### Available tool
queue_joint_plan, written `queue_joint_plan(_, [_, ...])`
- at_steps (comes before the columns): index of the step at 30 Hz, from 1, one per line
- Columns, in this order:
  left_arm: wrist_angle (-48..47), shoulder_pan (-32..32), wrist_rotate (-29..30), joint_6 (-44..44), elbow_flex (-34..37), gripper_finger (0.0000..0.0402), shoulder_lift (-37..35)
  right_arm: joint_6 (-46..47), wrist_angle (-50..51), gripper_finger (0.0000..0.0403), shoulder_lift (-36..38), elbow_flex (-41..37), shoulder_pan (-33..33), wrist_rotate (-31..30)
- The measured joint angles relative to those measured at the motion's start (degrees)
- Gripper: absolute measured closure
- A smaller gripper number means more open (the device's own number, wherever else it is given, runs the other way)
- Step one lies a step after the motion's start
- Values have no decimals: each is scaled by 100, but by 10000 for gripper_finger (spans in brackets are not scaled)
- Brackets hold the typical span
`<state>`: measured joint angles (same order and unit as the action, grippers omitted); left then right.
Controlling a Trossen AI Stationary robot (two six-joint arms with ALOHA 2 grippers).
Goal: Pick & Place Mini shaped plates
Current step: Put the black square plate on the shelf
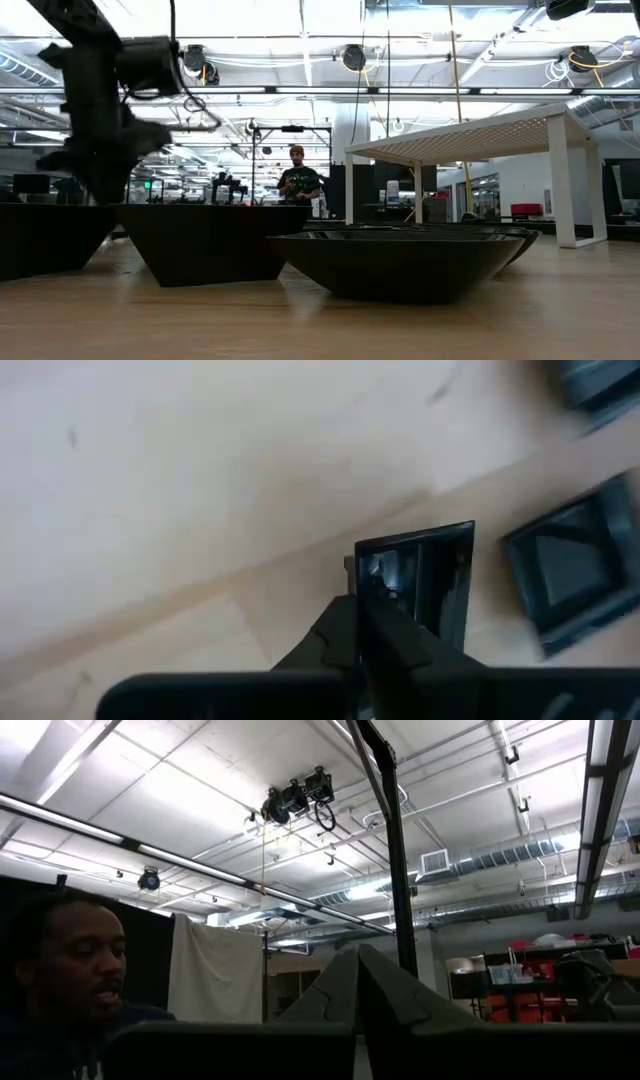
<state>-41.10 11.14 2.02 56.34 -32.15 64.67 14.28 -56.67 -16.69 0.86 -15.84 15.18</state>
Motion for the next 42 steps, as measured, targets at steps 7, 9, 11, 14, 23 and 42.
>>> queue_joint_plan(7, [56,0,547,-729,-836,395,-408,0,3,403,0,1,0,0])
queue_joint_plan(9, [294,2,840,-1047,-1117,397,-463,-1,1,403,0,-1,0,0])
queue_joint_plan(11, [827,12,1185,-1457,-1393,393,-468,0,2,403,2,-2,0,0])
queue_joint_plan(14, [1912,126,1064,-2364,-1830,391,-378,0,1,403,2,1,-2,0])
queue_joint_plan(23, [2135,727,-387,-4242,-4294,398,1393,0,3,403,2,-2,0,0])
queue_joint_plan(42, [1585,1810,-2345,-4955,-8584,391,5792,0,3,403,2,0,0,0])
